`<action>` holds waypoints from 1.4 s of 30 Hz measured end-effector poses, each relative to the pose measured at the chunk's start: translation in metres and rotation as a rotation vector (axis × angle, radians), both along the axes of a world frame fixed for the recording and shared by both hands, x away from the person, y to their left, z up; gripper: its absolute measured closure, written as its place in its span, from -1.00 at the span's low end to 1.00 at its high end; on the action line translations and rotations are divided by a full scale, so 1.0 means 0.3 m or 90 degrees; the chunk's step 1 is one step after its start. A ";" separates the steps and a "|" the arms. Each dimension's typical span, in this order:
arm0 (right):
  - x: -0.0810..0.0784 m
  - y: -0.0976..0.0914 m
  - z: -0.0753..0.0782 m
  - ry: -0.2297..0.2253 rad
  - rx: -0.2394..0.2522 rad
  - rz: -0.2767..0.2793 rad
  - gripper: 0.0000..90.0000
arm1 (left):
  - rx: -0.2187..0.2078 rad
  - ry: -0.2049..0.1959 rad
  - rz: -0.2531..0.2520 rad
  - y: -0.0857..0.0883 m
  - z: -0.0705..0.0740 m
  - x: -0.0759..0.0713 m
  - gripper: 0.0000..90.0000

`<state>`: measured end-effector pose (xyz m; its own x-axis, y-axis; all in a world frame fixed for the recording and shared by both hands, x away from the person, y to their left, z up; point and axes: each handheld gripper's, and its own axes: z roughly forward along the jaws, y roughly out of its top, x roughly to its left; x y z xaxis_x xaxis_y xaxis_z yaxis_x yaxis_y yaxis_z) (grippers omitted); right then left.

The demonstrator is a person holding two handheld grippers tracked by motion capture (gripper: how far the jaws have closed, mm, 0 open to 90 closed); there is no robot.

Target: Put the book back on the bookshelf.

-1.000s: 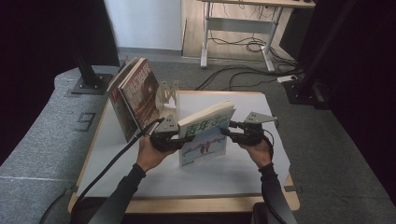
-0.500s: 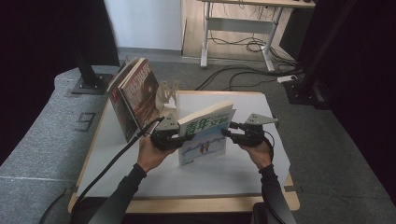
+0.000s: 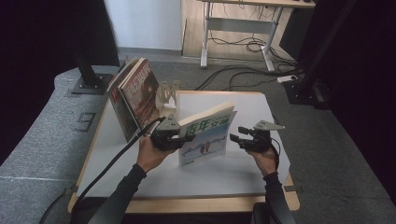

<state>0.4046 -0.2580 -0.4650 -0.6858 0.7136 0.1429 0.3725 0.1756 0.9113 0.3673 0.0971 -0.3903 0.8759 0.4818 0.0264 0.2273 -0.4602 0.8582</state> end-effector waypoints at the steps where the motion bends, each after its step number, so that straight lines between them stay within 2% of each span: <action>1: 0.000 -0.006 -0.010 0.004 0.000 -0.004 -0.15 | 0.003 0.001 0.002 -0.001 0.001 0.000 0.63; 9: 0.006 -0.029 -0.091 0.038 -0.053 -0.025 -0.18 | -0.004 0.000 0.019 -0.008 0.000 -0.002 0.64; 16: 0.022 -0.047 -0.155 0.068 -0.073 -0.038 -0.19 | -0.023 0.009 0.032 -0.007 0.002 0.011 0.64; 24: 0.030 -0.059 -0.189 0.077 -0.110 -0.056 -0.25 | -0.037 0.017 0.039 0.011 0.024 0.021 0.64; 30: 0.036 -0.048 -0.210 0.078 -0.152 -0.065 -0.39 | -0.042 0.017 0.048 0.021 0.034 0.024 0.64; 32: 0.039 -0.043 -0.217 0.082 -0.163 -0.068 -0.51 | -0.043 0.018 0.047 0.025 0.037 0.025 0.65; 37: 0.051 -0.037 -0.235 0.103 -0.179 -0.071 -0.69 | -0.042 0.020 0.052 0.037 0.051 0.027 0.65; 42: 0.054 -0.029 -0.238 0.109 -0.196 -0.075 -0.72 | -0.046 0.023 0.060 0.050 0.064 0.031 0.65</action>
